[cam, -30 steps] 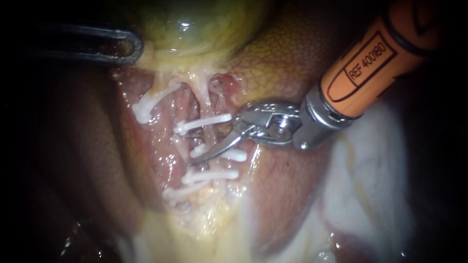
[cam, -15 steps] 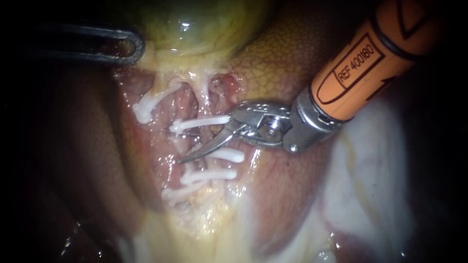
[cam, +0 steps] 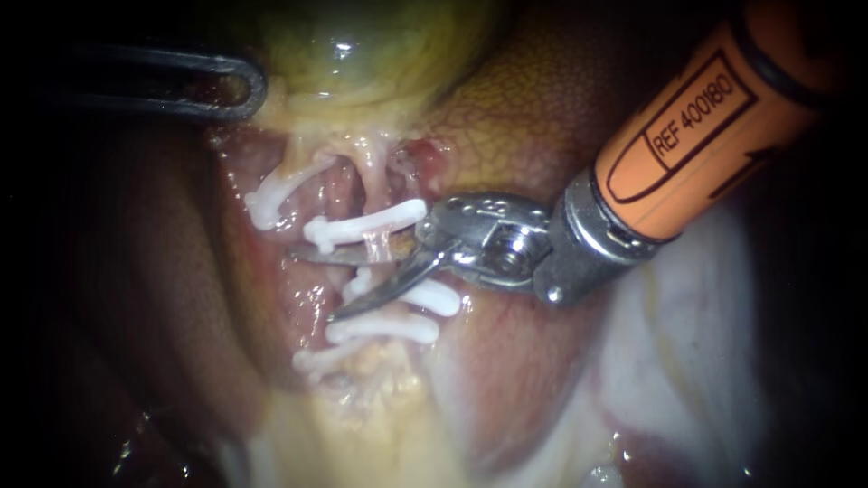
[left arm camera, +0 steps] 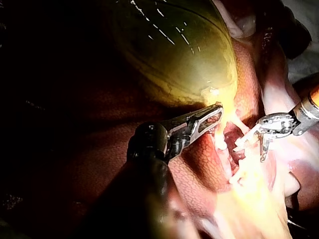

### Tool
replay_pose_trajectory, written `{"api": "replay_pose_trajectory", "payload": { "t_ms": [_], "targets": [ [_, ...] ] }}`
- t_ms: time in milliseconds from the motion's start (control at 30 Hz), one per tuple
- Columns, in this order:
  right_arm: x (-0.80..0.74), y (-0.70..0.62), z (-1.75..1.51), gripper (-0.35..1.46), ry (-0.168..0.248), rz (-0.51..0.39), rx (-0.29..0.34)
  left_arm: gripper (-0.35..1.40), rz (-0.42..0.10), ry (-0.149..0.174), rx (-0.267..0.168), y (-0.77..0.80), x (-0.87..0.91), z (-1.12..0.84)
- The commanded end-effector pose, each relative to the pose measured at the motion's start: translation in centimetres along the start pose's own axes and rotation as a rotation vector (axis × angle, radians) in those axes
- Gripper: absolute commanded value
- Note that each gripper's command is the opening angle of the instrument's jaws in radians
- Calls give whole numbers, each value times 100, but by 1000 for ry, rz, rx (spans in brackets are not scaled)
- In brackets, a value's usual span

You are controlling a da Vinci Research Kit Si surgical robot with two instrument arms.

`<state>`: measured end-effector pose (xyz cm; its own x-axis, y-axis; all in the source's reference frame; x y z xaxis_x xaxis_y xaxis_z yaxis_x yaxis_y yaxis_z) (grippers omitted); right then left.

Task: Go to the cutting position right tube

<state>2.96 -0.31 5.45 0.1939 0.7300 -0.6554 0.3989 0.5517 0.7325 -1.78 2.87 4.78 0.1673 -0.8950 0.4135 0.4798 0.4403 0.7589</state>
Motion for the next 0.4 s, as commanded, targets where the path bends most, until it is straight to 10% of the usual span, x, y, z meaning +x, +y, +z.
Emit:
{"api": "replay_pose_trajectory", "payload": {
  "t_ms": [33, 400],
  "targets": [
    [0, 1, 0, 98, 0, 6, 0, -35, 0, 0, 0, 0, 0, 0],
    [-2, 3, -1, 99, 0, 16, -4, -35, 0, 0, 0, 0, 0, 0]
  ]
}}
